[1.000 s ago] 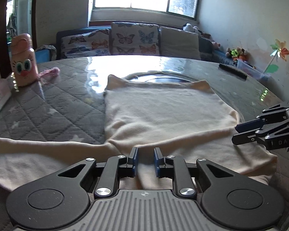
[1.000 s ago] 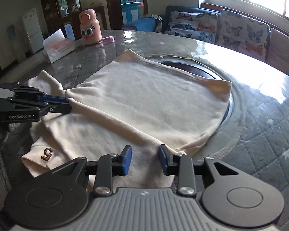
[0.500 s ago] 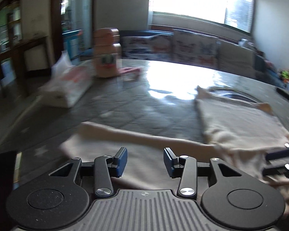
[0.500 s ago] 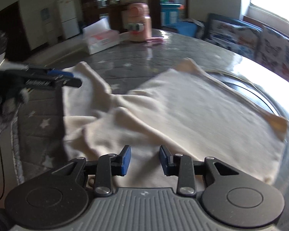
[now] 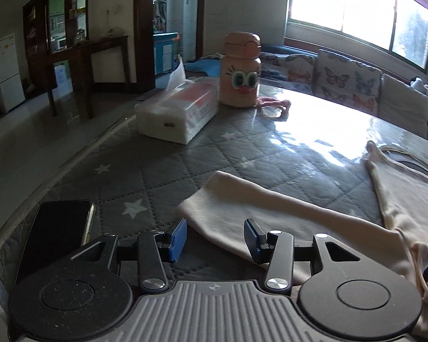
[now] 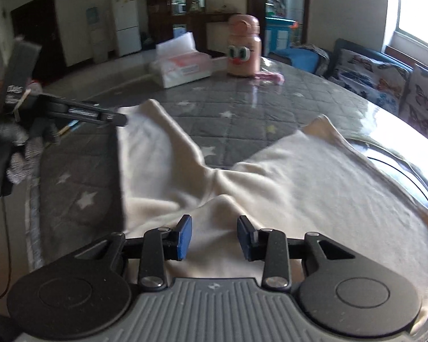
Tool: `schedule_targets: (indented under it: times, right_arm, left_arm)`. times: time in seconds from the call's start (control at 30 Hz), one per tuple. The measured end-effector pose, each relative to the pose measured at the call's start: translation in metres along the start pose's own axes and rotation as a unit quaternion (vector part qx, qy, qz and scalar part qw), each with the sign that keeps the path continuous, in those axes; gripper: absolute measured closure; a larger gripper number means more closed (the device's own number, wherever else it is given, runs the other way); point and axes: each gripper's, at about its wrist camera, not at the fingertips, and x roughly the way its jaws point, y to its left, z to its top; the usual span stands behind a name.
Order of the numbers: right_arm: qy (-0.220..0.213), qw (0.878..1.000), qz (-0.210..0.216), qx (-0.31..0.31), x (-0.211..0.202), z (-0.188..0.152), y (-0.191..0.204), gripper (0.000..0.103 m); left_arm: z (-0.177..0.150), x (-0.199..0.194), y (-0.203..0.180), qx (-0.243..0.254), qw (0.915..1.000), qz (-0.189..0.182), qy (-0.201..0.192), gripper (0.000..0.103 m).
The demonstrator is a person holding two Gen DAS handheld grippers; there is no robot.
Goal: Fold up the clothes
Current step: 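Grasp the sleeve with the left gripper and lift it toward the shirt body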
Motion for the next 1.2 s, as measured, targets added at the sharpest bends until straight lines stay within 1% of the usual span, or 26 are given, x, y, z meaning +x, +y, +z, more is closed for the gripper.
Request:
schedule_targets:
  times: [0.1, 0.2, 0.27, 0.3, 0.33, 0.37, 0.43, 0.5, 0.53, 0.6, 0.67, 0.8, 0.87, 0.97, 1.07, 1.2]
  right_arm:
    - [0.002, 1.000, 0.005, 0.008, 0.004, 0.000, -0.003, 0.068]
    - [-0.006, 1.000, 0.002, 0.007, -0.004, 0.001, -0.003, 0.068]
    - [-0.009, 1.000, 0.000, 0.008, -0.010, 0.000, -0.004, 0.068]
    - [-0.011, 1.000, -0.001, 0.010, -0.013, -0.001, -0.005, 0.068]
    - [-0.013, 1.000, -0.003, 0.012, -0.015, -0.001, -0.006, 0.068]
    - [-0.014, 1.000, -0.005, 0.013, -0.018, -0.002, -0.007, 0.068]
    - [-0.016, 1.000, -0.010, 0.016, -0.024, -0.004, -0.008, 0.068]
    - [-0.020, 0.999, -0.015, 0.021, -0.030, -0.006, -0.010, 0.068]
    - [-0.023, 0.999, -0.017, 0.024, -0.033, -0.008, -0.011, 0.068]
    - [-0.025, 0.999, -0.023, 0.028, -0.039, -0.011, -0.013, 0.068]
    - [-0.027, 0.999, -0.029, 0.034, -0.046, -0.015, -0.016, 0.068]
    - [-0.031, 0.998, -0.039, 0.049, -0.058, -0.024, -0.023, 0.068]
    - [-0.035, 0.997, -0.045, 0.060, -0.065, -0.030, -0.027, 0.068]
    - [-0.041, 0.995, -0.053, 0.079, -0.077, -0.039, -0.035, 0.068]
    - [-0.048, 0.992, -0.064, 0.094, -0.089, -0.047, -0.043, 0.068]
    - [-0.061, 0.989, -0.081, 0.111, -0.107, -0.061, -0.055, 0.068]
  left_arm:
    - [0.002, 0.005, 0.003, -0.013, 0.9999, 0.005, 0.005, 0.057]
    - [0.002, 0.010, 0.007, -0.031, 0.9994, 0.005, 0.012, 0.057]
    - [0.002, 0.012, 0.009, -0.037, 0.9992, 0.006, 0.011, 0.060]
    - [0.002, 0.012, 0.009, -0.038, 0.9992, 0.007, 0.010, 0.063]
    - [0.002, 0.013, 0.010, -0.040, 0.9991, 0.007, 0.009, 0.068]
    - [0.002, 0.013, 0.011, -0.042, 0.9991, 0.007, 0.008, 0.071]
    - [0.003, 0.014, 0.013, -0.048, 0.9988, 0.008, 0.006, 0.084]
    - [0.004, 0.015, 0.014, -0.053, 0.9986, 0.009, 0.004, 0.093]
    - [0.005, 0.015, 0.014, -0.052, 0.9986, 0.010, 0.002, 0.096]
    - [0.008, 0.010, 0.012, -0.050, 0.9987, 0.006, -0.005, 0.098]
    - [0.012, 0.003, 0.008, -0.047, 0.9988, -0.001, -0.015, 0.098]
    - [0.023, -0.025, -0.014, -0.028, 0.9978, -0.036, -0.048, 0.098]
    - [0.029, -0.042, -0.030, -0.015, 0.9959, -0.062, -0.063, 0.099]
    - [0.036, -0.064, -0.056, 0.001, 0.9909, -0.108, -0.081, 0.099]
    - [0.042, -0.086, -0.086, 0.019, 0.9828, -0.158, -0.094, 0.099]
    - [0.039, -0.106, -0.133, 0.058, 0.9672, -0.227, -0.098, 0.099]
